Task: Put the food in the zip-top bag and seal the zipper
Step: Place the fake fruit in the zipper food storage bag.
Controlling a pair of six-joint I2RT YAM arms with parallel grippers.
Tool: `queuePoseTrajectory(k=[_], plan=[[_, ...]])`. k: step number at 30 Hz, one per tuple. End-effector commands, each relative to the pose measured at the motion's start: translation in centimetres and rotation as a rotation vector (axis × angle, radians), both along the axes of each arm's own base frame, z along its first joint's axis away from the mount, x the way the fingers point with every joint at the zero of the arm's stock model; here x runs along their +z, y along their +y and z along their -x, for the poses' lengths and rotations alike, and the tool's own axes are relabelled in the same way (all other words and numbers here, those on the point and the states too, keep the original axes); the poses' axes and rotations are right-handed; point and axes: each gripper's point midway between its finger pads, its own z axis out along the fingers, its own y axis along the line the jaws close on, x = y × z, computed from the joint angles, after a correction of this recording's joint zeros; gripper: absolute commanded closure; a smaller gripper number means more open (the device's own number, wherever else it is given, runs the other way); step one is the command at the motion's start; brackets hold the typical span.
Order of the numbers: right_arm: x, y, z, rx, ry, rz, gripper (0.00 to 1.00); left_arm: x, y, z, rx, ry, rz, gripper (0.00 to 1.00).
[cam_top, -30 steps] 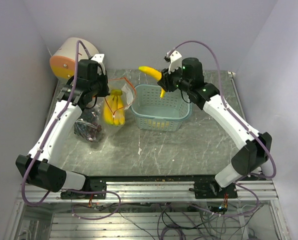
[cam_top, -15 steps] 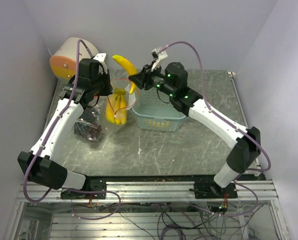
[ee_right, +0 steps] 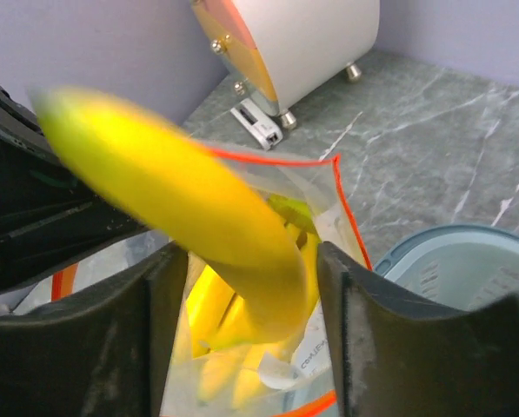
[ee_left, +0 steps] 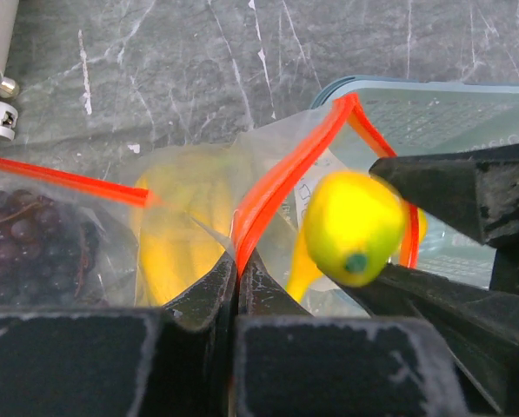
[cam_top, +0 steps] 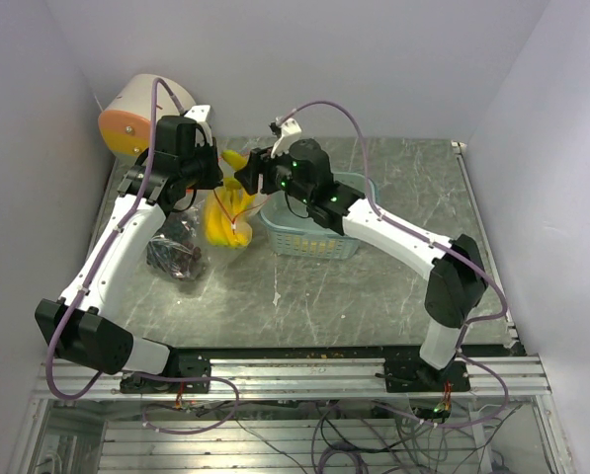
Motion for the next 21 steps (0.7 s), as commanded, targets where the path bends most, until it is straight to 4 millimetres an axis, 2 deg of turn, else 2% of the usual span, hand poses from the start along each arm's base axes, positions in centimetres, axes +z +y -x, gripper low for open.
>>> queuePoseTrajectory(k=[1, 3, 5, 9, 11, 13, 16, 18, 21], plan=[[3.0, -0.7, 0.1, -0.024, -0.051, -0.008, 0.33, 2.9, -0.1, -0.5, -0.008, -0.089, 0.032, 0.93], [3.7, -1.1, 0.7, -0.017, -0.065, -0.007, 0.2, 2.9, -0.1, -0.5, -0.008, -0.088, 0.028, 0.93], [4.9, -2.0, 1.1, -0.031, -0.086, -0.007, 0.13, 2.8, 0.0, -0.6, -0.005, -0.088, 0.026, 0.93], [6.9, -5.4, 1.4, -0.126, -0.119, 0.042, 0.02, 2.6, 0.2, -0.6, 0.003, -0.086, 0.012, 0.93], [6.5, -7.5, 1.4, -0.153, -0.091, 0.107, 0.01, 2.5, 0.3, -0.6, 0.005, -0.086, 0.008, 0.93], [4.8, -9.6, 1.6, -0.159, -0.02, 0.174, 0.02, 2.7, 0.4, -0.6, 0.005, -0.089, 0.008, 0.93], [-0.1, -12.9, 2.3, -0.141, 0.148, 0.314, 0.04, 3.0, 0.4, -0.5, 0.002, -0.097, 0.007, 0.93], [-3.6, -14.3, 2.8, -0.097, 0.244, 0.403, 0.05, 3.2, 0.4, -0.5, 0.004, -0.103, 0.008, 0.93], [-8.3, -15.4, 3.6, 0.001, 0.36, 0.538, 0.07, 3.4, 0.4, -0.4, 0.0, -0.105, 0.01, 0.93]])
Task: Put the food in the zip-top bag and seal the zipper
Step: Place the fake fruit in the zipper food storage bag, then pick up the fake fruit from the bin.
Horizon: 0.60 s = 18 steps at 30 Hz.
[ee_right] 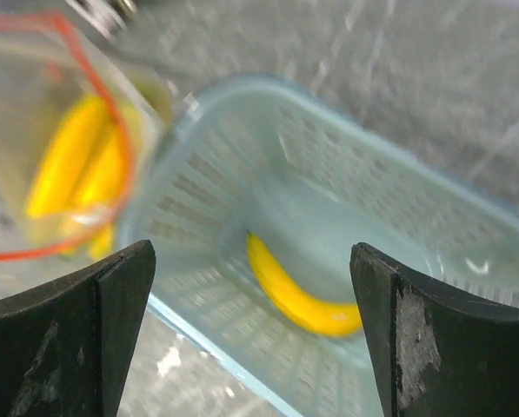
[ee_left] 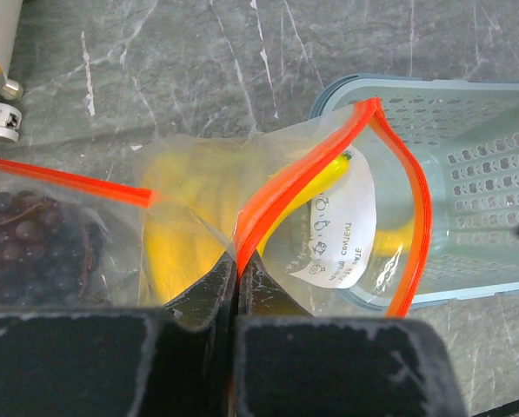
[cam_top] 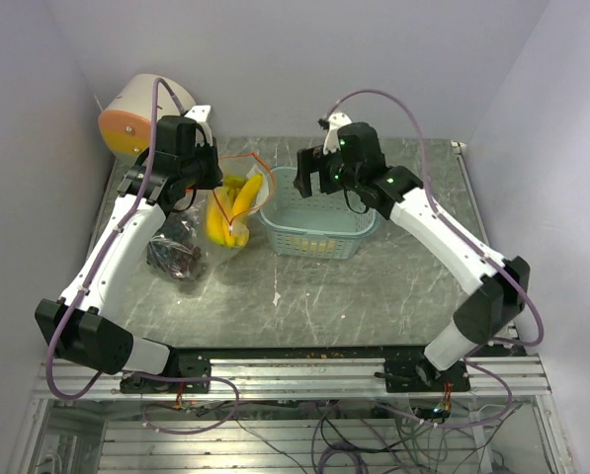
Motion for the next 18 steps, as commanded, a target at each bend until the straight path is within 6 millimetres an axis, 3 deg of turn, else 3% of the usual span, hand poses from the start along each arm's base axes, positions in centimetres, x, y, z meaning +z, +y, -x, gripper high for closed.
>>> queuePoseTrajectory(k=[1, 4, 12, 15, 18], plan=[[-11.0, -2.4, 3.0, 0.135, 0.324, 0.286, 0.07, 3.4, 0.3, -0.4, 0.004, -0.102, 0.022, 0.93], [-14.5, -2.8, 3.2, 0.195, 0.374, 0.367, 0.08, 3.4, 0.3, -0.3, 0.004, -0.103, 0.019, 0.93], [-21.2, -2.8, 3.9, 0.336, 0.44, 0.507, 0.15, 3.3, 0.9, -0.2, 0.021, -0.104, -0.002, 0.93], [-23.3, -3.0, 4.0, 0.354, 0.442, 0.526, 0.15, 3.2, 1.1, -0.2, 0.023, -0.102, -0.007, 0.93], [-24.2, -2.5, 3.8, 0.373, 0.42, 0.508, 0.15, 3.0, 0.9, -0.3, 0.019, -0.097, -0.005, 0.93]])
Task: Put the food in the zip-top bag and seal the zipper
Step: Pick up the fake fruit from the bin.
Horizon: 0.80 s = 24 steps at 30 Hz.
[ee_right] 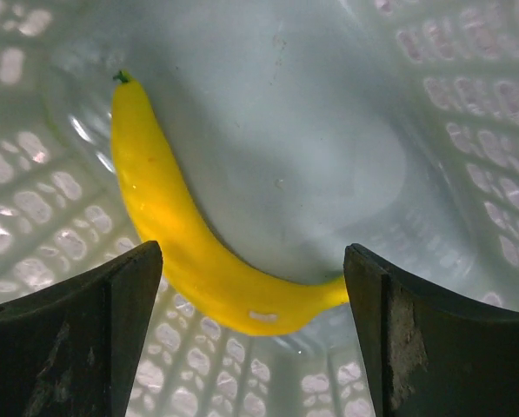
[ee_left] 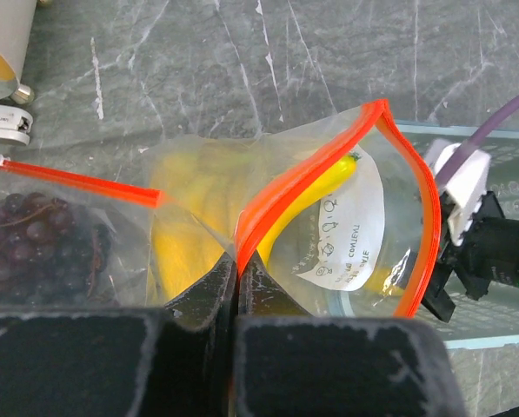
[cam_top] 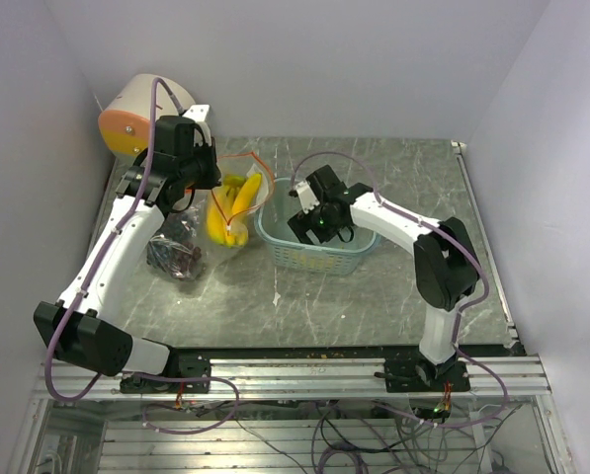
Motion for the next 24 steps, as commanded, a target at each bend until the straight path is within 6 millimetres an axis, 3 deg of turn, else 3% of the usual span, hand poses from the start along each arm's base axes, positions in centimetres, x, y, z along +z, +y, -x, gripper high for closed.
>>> queuePoseTrajectory(k=[1, 8, 14, 21, 24], plan=[[-1.6, 0.8, 0.0, 0.076, -0.013, -0.021, 0.16, 2.7, 0.5, -0.4, 0.012, -0.084, 0.009, 0.93], [-2.5, 2.0, 2.4, 0.166, 0.005, -0.065, 0.19, 2.6, 0.8, -0.4, 0.022, -0.082, -0.004, 0.93], [-3.2, 4.2, 4.7, 0.278, 0.038, -0.112, 0.2, 2.3, 0.7, -0.5, 0.018, -0.076, 0.0, 0.93], [-1.0, 8.2, 5.9, 0.406, 0.098, -0.313, 0.19, 2.1, 0.5, -0.7, 0.014, -0.069, -0.001, 0.93], [-0.4, 9.1, 6.5, 0.438, 0.134, -0.367, 0.2, 2.0, 0.6, -0.7, 0.017, -0.068, -0.004, 0.93]])
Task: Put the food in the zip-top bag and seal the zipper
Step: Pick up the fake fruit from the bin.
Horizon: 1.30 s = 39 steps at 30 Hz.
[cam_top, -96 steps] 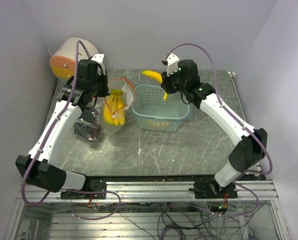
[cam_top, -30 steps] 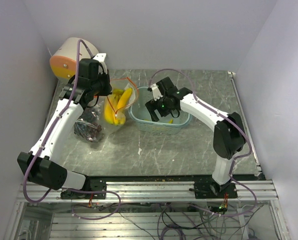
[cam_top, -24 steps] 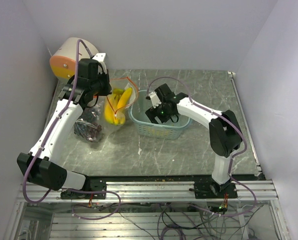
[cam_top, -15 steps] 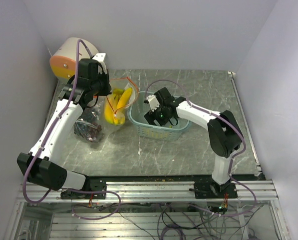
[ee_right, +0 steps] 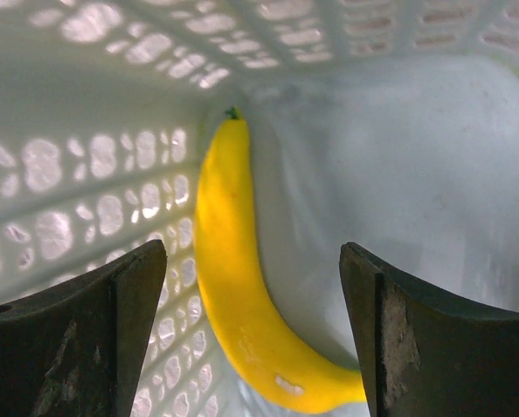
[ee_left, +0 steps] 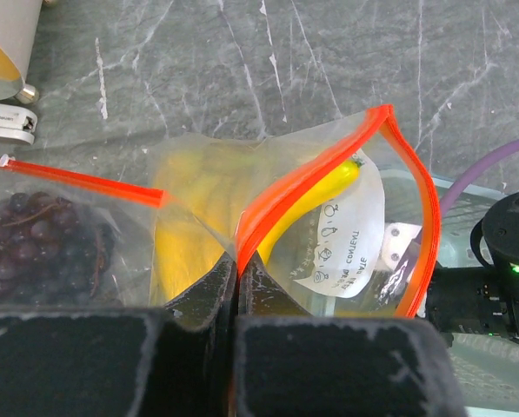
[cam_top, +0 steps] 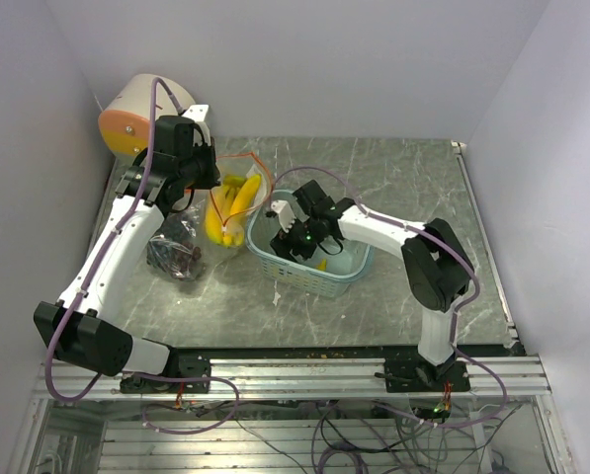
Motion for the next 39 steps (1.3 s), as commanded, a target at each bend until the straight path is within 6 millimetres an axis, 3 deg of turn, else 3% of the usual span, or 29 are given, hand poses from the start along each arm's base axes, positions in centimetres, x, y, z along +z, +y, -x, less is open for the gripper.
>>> queuePoseTrajectory(k=[1, 10, 15, 18, 22, 25, 28, 34, 39], plan=[[1.5, 2.4, 0.8, 0.09, 0.054, -0.129, 0.2, 2.1, 0.4, -0.6, 0.015, -0.067, 0.001, 0.93], [-1.4, 0.4, 2.1, 0.066, 0.063, -0.018, 0.21, 1.6, 0.4, -0.9, 0.017, -0.052, -0.008, 0.93], [-4.6, -2.0, 1.6, -0.016, -0.021, 0.18, 0.22, 1.4, 0.3, -1.2, 0.017, -0.046, -0.005, 0.93], [-5.9, -3.8, 0.1, -0.106, -0.078, 0.303, 0.3, 1.2, 0.2, -1.3, 0.015, -0.041, -0.003, 0.93], [-5.2, -4.3, -2.0, -0.186, -0.15, 0.343, 0.56, 1.1, 0.0, -1.4, 0.009, -0.036, 0.0, 0.93], [-3.0, -3.5, -3.0, -0.215, -0.195, 0.289, 0.8, 1.2, 0.1, -1.4, 0.013, -0.039, -0.003, 0.93], [0.9, -2.3, -4.0, -0.227, -0.243, 0.217, 0.89, 1.3, 0.3, -1.3, 0.018, -0.043, -0.01, 0.93], [11.8, 1.2, -5.7, -0.219, -0.301, -0.072, 0.91, 1.2, 0.2, -1.4, 0.013, -0.044, -0.005, 0.93], [21.7, 2.6, -6.3, -0.174, -0.276, -0.394, 0.91, 1.3, 0.0, -1.4, 0.008, -0.045, 0.005, 0.93]])
